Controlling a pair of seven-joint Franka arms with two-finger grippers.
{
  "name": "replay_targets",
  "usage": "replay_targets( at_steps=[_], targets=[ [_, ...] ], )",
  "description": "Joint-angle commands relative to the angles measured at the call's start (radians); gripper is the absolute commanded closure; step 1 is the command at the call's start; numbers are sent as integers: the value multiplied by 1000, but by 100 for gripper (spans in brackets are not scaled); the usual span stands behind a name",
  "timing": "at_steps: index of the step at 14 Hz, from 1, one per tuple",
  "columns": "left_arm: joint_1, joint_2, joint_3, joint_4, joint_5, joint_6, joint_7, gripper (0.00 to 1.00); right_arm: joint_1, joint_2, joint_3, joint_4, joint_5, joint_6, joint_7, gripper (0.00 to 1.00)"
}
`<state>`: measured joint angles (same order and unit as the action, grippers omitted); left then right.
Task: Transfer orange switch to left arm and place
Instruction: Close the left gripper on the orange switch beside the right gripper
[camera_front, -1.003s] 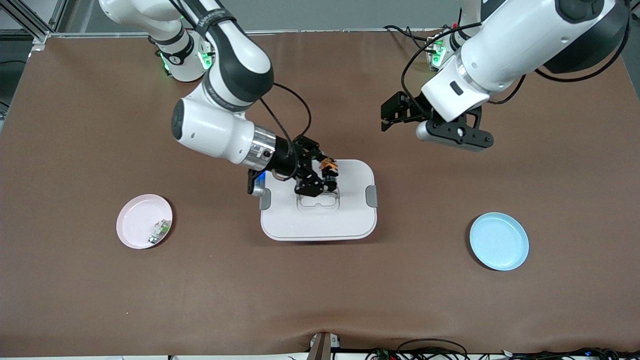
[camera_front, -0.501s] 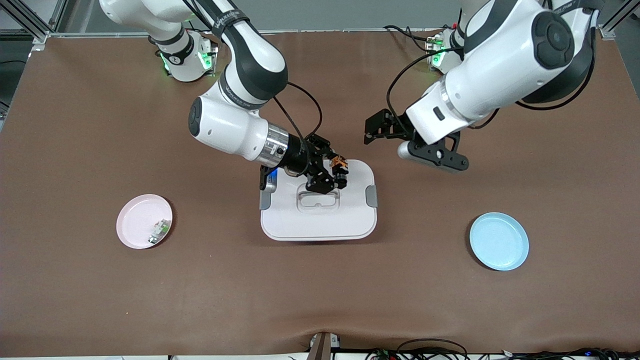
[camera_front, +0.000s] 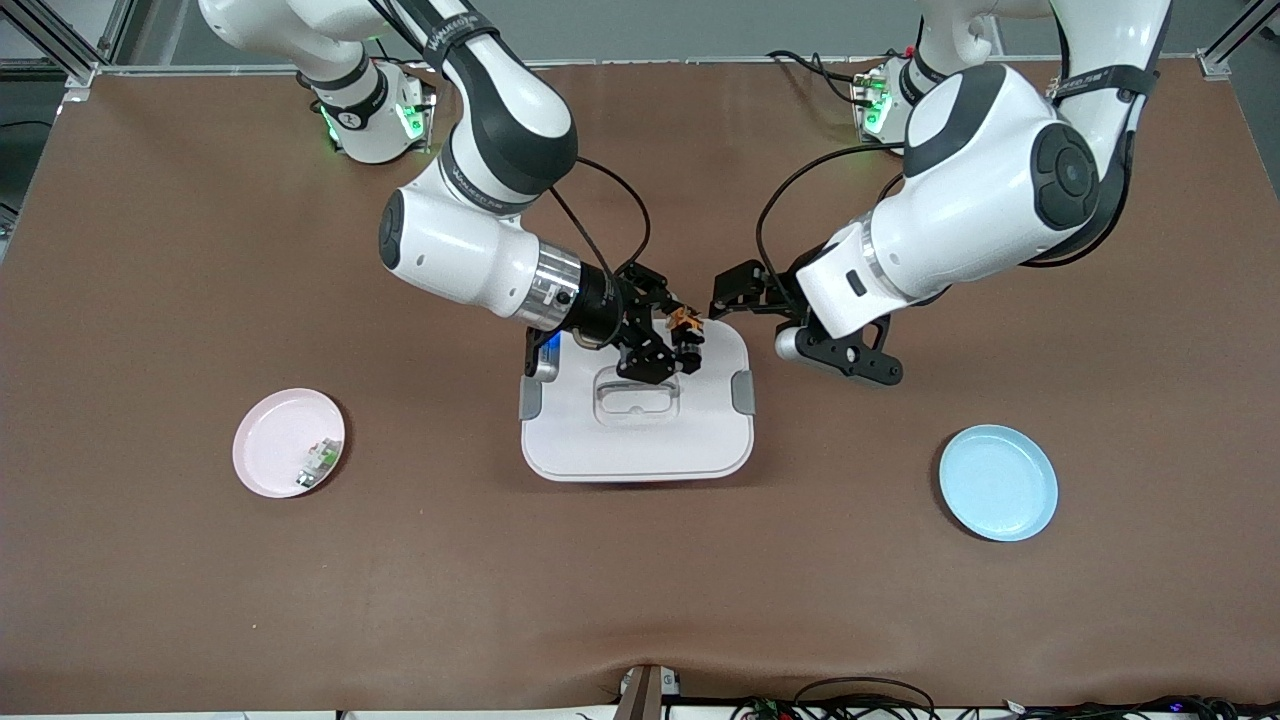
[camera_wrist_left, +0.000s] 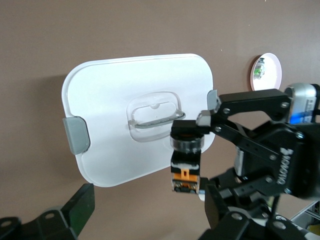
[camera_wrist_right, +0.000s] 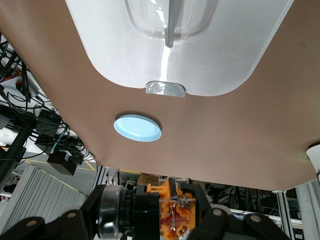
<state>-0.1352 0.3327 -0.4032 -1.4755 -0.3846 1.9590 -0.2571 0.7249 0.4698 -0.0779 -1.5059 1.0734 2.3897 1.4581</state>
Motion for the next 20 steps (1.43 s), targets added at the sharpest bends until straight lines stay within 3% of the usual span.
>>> replay_targets(
  at_steps=[1,10,16,20],
  targets=[
    [0,-14,-8,-41,-49,55,13,6,16,-3,-9,16,19,2,21,66],
    [-21,-8,-20,-72,-65,112,-4,13,16,0,-11,16,17,3,18,66],
    [-37,6,-20,-72,-65,138,-5,22,16,0,-11,16,17,3,18,66],
    [-40,20,-20,-71,-65,166,-5,32,16,0,-11,16,17,3,18,66]
  ],
)
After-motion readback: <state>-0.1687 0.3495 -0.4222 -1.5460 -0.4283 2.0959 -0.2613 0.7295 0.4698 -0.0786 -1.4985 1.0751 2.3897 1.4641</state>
